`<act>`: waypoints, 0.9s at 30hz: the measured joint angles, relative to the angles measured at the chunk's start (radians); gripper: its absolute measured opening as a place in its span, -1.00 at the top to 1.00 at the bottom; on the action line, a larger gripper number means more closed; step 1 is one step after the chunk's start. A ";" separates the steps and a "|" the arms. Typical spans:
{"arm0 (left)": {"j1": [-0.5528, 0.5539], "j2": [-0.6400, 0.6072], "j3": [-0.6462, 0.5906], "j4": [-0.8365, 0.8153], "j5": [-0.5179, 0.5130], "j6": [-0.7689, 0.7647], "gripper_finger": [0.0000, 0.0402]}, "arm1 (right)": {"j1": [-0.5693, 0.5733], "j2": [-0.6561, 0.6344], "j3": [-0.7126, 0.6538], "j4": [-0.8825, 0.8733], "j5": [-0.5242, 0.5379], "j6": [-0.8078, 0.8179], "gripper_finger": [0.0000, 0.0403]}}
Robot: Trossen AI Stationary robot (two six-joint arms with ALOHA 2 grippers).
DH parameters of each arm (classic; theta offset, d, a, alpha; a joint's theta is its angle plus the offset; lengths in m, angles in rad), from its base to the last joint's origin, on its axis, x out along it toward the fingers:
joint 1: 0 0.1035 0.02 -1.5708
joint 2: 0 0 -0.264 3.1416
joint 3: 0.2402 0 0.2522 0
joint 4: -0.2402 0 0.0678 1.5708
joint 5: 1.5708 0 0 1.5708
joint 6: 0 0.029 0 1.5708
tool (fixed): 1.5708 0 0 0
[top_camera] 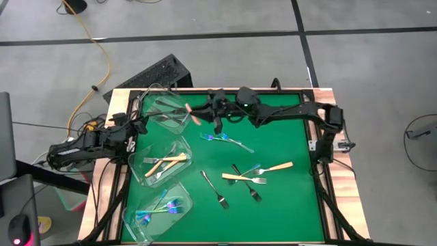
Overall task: Sort silverware by color (type)
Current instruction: Put the orange fork into the middle transparent bin
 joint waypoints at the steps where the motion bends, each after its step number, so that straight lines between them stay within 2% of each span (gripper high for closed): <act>1: 0.000 0.000 0.000 0.000 0.000 0.000 0.14 | 0.006 0.026 0.032 0.005 -0.027 0.002 0.70; 5: 0.000 0.000 0.000 0.000 0.000 0.003 0.14 | 0.018 0.120 0.166 -0.005 -0.131 0.042 0.70; 10: 0.000 0.000 0.000 0.000 0.000 0.003 0.14 | 0.028 0.236 0.346 -0.106 -0.245 0.068 0.70; 18: 0.000 0.000 0.000 0.000 0.000 0.007 0.14 | 0.045 0.391 0.604 -0.257 -0.313 0.061 0.70; 27: 0.000 0.000 0.000 -0.004 -0.001 0.007 0.14 | 0.073 0.549 0.796 -0.354 -0.381 0.079 0.70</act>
